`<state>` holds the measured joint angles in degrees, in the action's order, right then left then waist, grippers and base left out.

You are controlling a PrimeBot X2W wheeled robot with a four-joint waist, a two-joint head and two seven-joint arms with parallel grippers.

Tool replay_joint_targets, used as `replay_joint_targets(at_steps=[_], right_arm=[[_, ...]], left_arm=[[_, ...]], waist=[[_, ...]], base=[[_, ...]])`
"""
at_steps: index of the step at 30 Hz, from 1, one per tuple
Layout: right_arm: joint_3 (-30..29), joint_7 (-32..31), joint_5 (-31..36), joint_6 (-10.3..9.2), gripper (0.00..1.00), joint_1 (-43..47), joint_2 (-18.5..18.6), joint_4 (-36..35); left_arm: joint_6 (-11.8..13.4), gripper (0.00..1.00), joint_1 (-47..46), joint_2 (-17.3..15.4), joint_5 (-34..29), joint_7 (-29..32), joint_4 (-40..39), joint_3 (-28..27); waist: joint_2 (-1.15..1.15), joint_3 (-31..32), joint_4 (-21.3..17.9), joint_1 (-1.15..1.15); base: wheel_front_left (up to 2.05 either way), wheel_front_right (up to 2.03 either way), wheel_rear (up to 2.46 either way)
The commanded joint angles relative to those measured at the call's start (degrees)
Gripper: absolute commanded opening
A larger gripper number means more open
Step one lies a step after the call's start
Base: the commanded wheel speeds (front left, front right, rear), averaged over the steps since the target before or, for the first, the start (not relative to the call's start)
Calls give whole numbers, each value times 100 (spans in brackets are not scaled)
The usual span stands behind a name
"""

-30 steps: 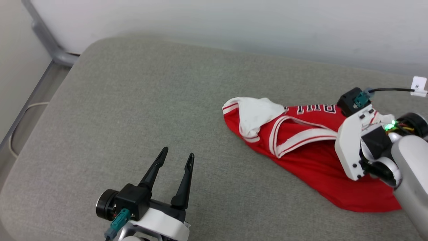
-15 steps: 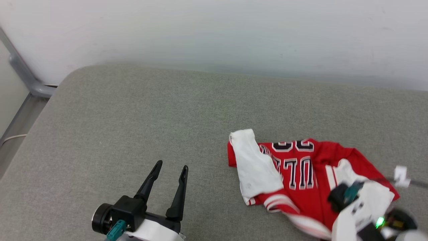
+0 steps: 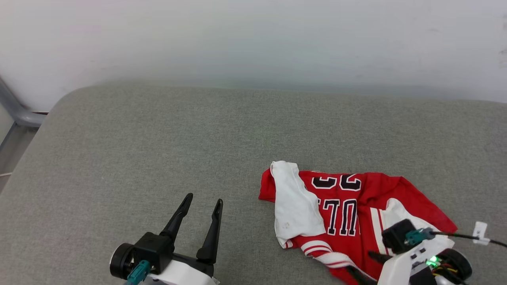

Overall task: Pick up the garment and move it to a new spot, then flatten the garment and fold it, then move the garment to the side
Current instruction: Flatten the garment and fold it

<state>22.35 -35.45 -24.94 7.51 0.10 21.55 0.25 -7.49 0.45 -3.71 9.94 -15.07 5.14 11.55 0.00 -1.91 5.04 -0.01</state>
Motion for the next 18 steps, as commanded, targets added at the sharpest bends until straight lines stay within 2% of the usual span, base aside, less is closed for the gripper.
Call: replay_joint_targets(at_steps=[1,7,10,13,18], right_arm=[[-107,203,-111,-4,100,-103,22,-121],[-709,950,-231,-4,100,-252,185,-680],[-1184,1438,-121,-4,100,-295,72,-738],[-1665,2051,130,-4,100,-313,-181,-620],[-2089,2786,470,-3,100,-181,-686,-334]], left_arm=[[2,100,-8,-19,36,-15,5,-24],[3,100,-38,-10,87,-15,-57,-61],[3,100,-56,-2,135,-15,-78,-79],[3,100,-87,6,192,-15,-88,-33],[3,100,-171,23,405,-14,83,117]], waist=[[0,47,-81,1],[0,86,-228,1],[0,80,-267,1],[0,65,-284,1],[0,-31,-338,1]], base=[[0,0,0],[0,0,0],[0,0,0],[0,0,0],[0,0,0]])
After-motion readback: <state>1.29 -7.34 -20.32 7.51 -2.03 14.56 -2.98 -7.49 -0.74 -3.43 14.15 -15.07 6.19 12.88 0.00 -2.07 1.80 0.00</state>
